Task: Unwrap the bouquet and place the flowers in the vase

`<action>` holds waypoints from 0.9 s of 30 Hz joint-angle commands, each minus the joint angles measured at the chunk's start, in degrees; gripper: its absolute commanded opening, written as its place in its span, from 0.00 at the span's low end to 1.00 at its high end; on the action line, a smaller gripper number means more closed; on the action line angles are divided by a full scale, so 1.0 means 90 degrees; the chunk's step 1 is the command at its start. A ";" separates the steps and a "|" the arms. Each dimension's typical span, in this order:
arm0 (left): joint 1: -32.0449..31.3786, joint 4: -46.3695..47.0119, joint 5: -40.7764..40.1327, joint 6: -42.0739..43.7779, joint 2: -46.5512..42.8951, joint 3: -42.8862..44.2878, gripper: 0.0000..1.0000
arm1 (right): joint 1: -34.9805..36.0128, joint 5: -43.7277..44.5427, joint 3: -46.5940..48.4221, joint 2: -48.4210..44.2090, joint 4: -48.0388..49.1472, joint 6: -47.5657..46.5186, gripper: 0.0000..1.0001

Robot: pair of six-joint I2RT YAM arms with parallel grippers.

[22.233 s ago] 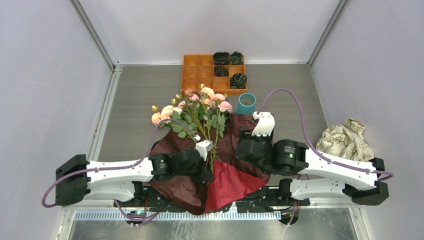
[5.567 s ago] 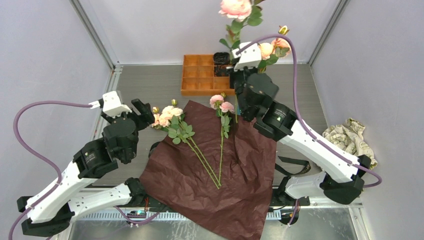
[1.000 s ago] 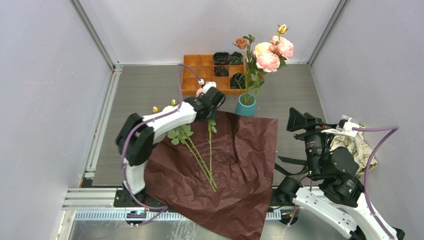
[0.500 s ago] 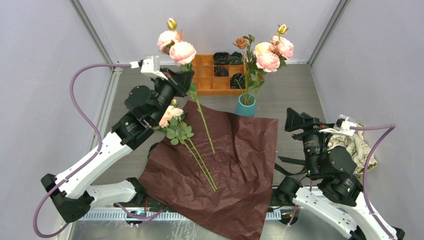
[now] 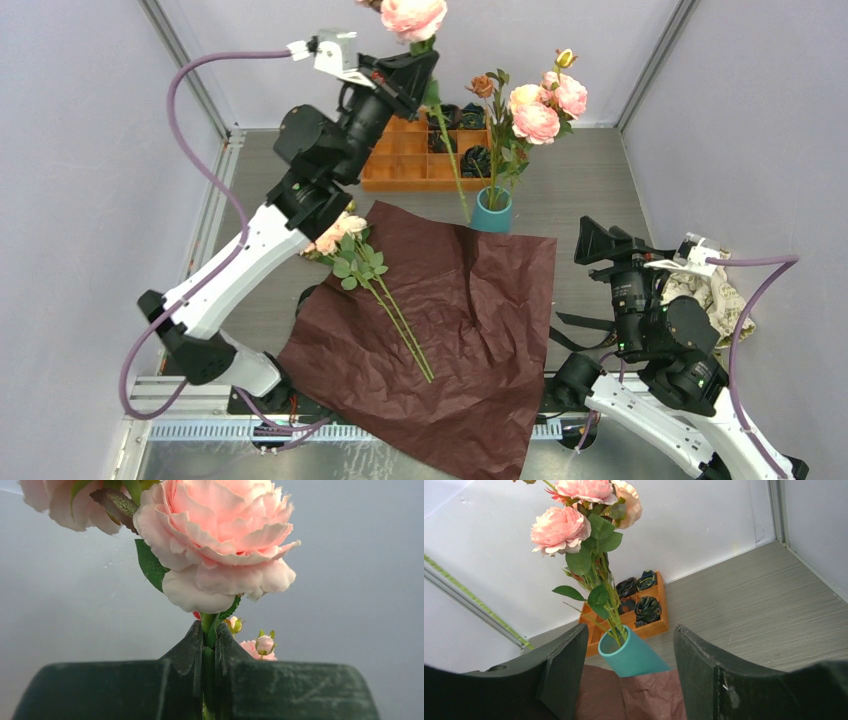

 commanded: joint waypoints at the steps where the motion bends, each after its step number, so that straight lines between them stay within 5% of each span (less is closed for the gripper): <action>1: -0.0110 0.0251 0.0229 0.0379 0.0561 0.0694 0.00 | 0.0017 0.0131 0.0133 -0.0064 0.0326 -0.0305 0.69; 18: -0.0122 0.0569 0.0716 0.0764 0.2194 0.2185 0.00 | 0.0018 -0.0202 0.0245 -0.0022 0.0358 -0.0355 0.70; 27: -0.0129 0.1024 0.0723 0.0821 0.2338 0.1508 0.00 | 0.0019 -0.0450 0.0160 0.0115 0.0531 -0.0394 0.71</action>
